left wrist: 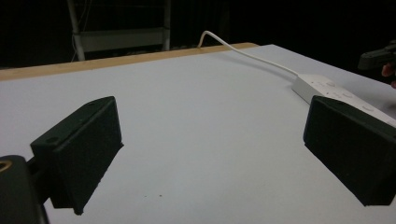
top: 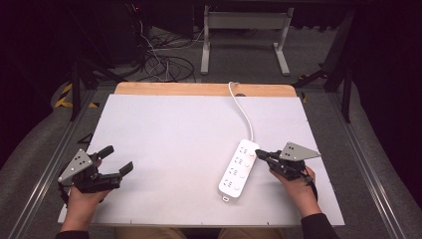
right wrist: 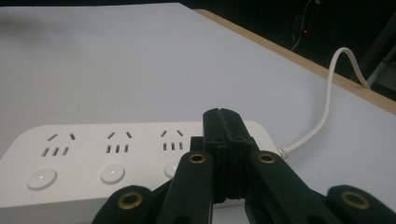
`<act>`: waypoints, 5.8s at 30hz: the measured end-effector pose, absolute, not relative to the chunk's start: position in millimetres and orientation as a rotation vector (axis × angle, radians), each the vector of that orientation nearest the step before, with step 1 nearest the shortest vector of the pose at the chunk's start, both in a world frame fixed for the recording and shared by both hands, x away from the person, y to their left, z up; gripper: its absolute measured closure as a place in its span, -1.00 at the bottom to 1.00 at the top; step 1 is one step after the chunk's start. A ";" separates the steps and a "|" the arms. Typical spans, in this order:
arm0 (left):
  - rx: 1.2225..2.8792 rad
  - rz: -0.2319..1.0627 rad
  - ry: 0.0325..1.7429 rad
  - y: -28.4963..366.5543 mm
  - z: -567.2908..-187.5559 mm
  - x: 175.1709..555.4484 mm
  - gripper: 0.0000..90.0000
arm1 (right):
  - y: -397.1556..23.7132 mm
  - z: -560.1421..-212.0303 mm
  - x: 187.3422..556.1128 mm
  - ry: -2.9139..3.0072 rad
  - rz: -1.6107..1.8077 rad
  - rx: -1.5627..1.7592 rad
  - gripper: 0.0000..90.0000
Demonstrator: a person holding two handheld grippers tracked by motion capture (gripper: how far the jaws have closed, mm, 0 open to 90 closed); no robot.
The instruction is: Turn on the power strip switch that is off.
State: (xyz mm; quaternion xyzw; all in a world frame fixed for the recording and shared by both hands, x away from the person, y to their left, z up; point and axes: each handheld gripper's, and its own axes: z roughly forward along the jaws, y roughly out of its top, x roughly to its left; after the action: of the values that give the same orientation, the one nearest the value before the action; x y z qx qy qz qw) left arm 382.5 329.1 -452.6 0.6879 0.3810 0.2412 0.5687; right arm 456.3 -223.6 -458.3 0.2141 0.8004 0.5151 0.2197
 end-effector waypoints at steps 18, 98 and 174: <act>1.613 0.567 0.894 332.6 -451.5 381.4 -0.89 | -206.1 -472.0 481.3 2.312 1.298 0.702 1.00; 1.584 0.565 0.912 338.5 -449.6 379.4 -0.88 | -214.8 -477.7 483.6 2.301 1.316 0.891 1.00; 1.596 0.564 0.910 332.9 -450.4 379.8 -0.88 | -324.7 -451.4 425.4 1.862 1.637 0.818 -0.41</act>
State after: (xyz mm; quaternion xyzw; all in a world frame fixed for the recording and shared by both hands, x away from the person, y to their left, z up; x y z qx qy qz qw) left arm 379.8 332.9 -450.4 0.6807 0.3882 0.2407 0.5727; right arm 425.4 -324.7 -451.4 0.3024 0.6881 0.6051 0.2625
